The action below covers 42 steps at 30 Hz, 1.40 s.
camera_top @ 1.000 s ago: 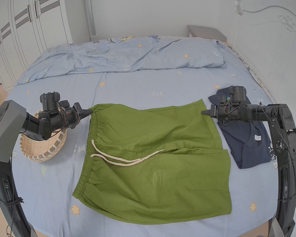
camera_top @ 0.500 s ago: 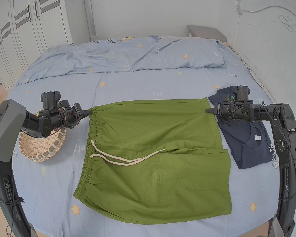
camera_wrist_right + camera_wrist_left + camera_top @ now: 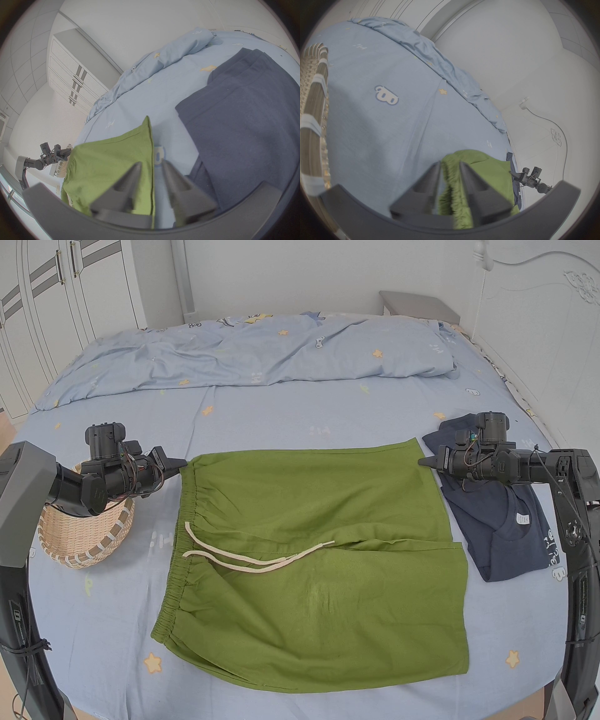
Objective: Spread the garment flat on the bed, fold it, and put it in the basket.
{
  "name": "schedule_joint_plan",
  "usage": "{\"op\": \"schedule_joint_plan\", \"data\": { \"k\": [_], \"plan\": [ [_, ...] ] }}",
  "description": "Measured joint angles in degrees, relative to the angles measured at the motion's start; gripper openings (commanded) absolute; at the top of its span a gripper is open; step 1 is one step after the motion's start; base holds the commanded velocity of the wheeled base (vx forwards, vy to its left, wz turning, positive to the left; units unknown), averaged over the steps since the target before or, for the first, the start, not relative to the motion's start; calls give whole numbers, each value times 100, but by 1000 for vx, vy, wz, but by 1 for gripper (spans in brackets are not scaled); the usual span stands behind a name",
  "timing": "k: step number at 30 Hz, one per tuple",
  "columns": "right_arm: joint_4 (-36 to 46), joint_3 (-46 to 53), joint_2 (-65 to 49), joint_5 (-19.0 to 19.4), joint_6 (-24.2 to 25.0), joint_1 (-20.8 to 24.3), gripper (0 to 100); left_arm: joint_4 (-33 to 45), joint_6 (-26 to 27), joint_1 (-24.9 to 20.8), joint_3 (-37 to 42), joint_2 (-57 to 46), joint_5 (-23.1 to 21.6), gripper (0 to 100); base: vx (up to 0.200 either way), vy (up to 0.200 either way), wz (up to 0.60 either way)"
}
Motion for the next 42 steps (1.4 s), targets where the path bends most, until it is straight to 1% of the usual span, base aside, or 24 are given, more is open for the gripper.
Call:
{"op": "schedule_joint_plan", "data": {
  "k": [9, 14, 18, 21, 27, 34, 38, 42],
  "plan": [
    [0, 0, -50, 24, -7, 29, 100, 24, -2, -57, 90, -88, -5, 100, 0, 0, 0],
    [-45, 112, -361, 22, -10, -12, 100, 22, -11, -168, 286, -354, -11, 100, 0, 0, 0],
    [-121, 653, -822, 27, -10, -26, 100, 22, -33, -261, 581, -675, -17, 100, 0, 0, 0],
    [-221, 1356, -1274, 35, -7, -59, 100, 15, -57, -335, 925, -973, -22, 100, 0, 0, 0],
    [-500, 2999, -2265, 46, -5, -104, 100, -5, -127, -417, 1996, -1598, -44, 100, 0, 0, 0],
    [-1068, 4966, -3344, 49, 1, -105, 100, -66, -156, -357, 3644, -2360, -123, 100, 0, 0, 0],
    [-1437, 6099, -3908, 46, 33, -87, 100, -123, -158, -243, 4728, -2820, -288, 100, 0, 0, 0],
    [-1762, 7233, -4520, 49, 140, -67, 100, -196, -105, -41, 5858, -3288, -569, 100, 0, 0, 0]
  ]
}}
